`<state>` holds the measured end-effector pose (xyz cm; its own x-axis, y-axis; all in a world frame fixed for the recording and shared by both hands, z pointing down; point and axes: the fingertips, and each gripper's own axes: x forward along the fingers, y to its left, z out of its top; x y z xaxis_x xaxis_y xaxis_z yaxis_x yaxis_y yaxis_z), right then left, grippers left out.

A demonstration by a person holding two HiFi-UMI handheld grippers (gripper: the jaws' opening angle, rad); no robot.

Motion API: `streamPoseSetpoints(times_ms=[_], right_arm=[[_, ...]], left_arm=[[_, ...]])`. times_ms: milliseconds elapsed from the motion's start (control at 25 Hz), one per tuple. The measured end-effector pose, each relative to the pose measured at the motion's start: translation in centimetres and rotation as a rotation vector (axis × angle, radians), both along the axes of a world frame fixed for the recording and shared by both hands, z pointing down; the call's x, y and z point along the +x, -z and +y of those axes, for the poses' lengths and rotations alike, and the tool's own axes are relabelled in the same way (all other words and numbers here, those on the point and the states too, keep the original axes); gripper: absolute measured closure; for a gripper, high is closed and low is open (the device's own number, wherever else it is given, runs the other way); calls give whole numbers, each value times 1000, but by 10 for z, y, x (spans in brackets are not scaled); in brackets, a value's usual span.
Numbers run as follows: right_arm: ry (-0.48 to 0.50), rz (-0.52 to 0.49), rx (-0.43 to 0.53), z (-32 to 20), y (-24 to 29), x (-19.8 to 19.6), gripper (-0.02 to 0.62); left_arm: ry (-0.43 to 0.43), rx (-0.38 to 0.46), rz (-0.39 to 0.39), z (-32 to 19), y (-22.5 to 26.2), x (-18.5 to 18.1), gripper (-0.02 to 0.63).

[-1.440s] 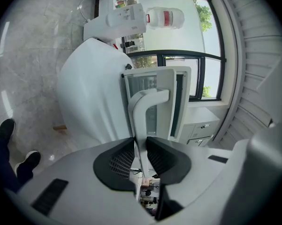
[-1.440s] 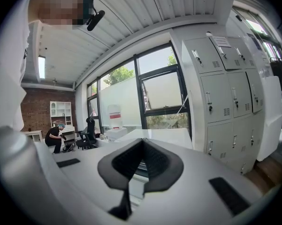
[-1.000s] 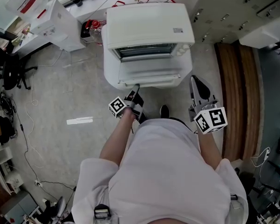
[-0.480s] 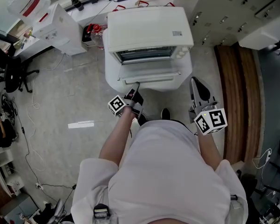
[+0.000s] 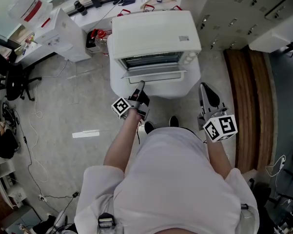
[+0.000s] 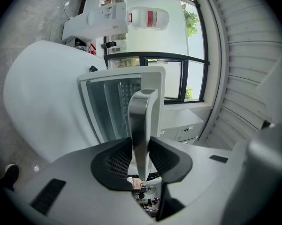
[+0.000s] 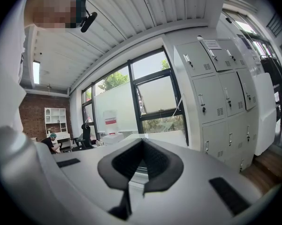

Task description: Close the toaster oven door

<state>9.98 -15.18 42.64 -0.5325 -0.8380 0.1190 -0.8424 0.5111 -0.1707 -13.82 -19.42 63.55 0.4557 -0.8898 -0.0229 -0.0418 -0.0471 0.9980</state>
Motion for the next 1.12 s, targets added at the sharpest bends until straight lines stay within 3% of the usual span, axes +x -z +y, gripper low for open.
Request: streamPoseSetpoints(times_ms=[760, 1120], right_arm=[[-51, -21, -1, -21, -2, 11, 588], [-60, -24, -4, -26, -2, 11, 588]], left_arm=[[33, 103, 4, -66, 42, -10, 488], [41, 106, 6, -79, 47, -13, 488]])
